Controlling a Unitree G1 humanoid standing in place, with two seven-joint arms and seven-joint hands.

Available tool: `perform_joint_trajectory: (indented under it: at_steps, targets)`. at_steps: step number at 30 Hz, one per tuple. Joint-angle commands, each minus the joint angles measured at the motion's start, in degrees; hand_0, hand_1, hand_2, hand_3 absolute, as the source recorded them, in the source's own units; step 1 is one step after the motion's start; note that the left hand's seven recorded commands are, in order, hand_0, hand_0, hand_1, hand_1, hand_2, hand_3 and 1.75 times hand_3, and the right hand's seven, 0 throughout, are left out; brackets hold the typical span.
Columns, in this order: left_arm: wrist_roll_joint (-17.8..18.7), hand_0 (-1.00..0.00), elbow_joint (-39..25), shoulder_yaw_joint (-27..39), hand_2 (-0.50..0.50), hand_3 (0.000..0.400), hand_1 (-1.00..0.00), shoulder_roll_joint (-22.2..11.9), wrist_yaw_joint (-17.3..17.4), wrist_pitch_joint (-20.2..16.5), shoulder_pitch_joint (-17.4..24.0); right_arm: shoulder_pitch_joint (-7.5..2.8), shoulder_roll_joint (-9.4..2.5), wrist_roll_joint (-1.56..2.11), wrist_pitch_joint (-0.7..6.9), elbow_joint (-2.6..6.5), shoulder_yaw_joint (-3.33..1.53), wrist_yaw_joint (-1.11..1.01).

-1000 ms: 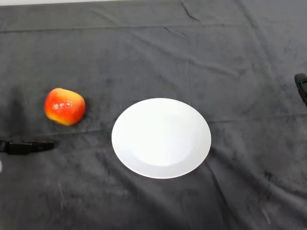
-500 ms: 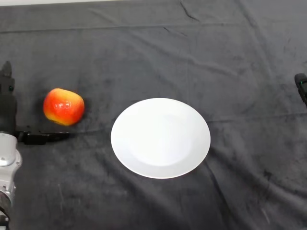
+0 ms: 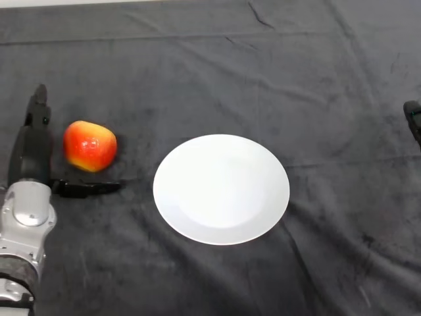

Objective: Move the apple to the plate

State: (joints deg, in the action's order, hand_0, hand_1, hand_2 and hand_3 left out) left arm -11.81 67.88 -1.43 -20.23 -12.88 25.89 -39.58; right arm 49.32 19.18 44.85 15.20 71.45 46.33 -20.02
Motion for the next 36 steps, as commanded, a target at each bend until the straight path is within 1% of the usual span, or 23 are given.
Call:
perform_joint_trajectory:
  at_steps: [1, 2, 4, 5, 6, 7, 8, 9, 10, 29, 36]
  targets:
    - [-1.46, 0.0, 1.58, -1.2, 0.0, 0.0, 0.0, 0.05, 0.63, 1.58, -2.72, 1.03, 1.6, 1.67, -0.72, -1.96, 0.62, 0.49]
    - [-1.47, 0.0, 1.61, -1.25, 0.0, 0.0, 0.0, 0.03, 0.74, 1.63, -2.72, 1.03, 1.6, 1.67, -0.72, -1.96, 0.62, 0.48]
    - [-1.5, -0.16, 1.68, -1.37, -0.08, 0.064, 0.0, -0.04, 0.93, 1.78, -2.65, 1.03, 1.6, 1.67, -0.72, -1.95, 0.62, 0.48]
    - [-1.53, -1.0, 1.71, -1.42, -0.5, 0.4, 0.0, -0.07, 0.99, 1.85, -2.61, 1.03, 1.6, 1.67, -0.72, -1.95, 0.62, 0.48]
    - [-1.57, -1.0, 1.73, -1.5, -0.5, 0.4, 0.0, -0.11, 1.02, 1.94, -2.53, 1.03, 1.6, 1.67, -0.72, -1.95, 0.62, 0.48]
    - [-1.64, -1.0, 1.75, -1.6, -0.4, 0.4, -0.19, -0.13, 1.02, 2.03, -2.45, 1.03, 1.61, 1.67, -0.72, -1.95, 0.62, 0.48]
    - [-1.73, -1.0, 1.77, -1.7, -0.27, 0.4, -0.46, -0.13, 0.99, 2.08, -2.39, 1.03, 1.61, 1.67, -0.72, -1.95, 0.62, 0.48]
    - [-1.83, -1.0, 1.79, -1.82, -0.22, 0.4, -0.56, -0.14, 0.97, 2.11, -2.36, 1.03, 1.61, 1.68, -0.72, -1.94, 0.62, 0.48]
    - [-1.94, -1.0, 1.81, -1.94, 0.0, 0.4, -1.0, -0.17, 0.97, 2.14, -2.36, 1.03, 1.61, 1.68, -0.72, -1.94, 0.62, 0.48]
    - [-3.53, -1.0, 1.33, -3.61, 0.0, 0.4, -1.0, -1.23, 0.74, 2.47, -3.27, 1.05, 1.62, 1.69, -0.73, -1.9, 0.62, 0.46]
    - [-3.74, -1.0, -1.1, -3.96, 0.0, 0.4, -1.0, -1.27, 0.81, 1.42, -4.17, 1.05, 1.62, 1.69, -0.73, -1.9, 0.62, 0.46]
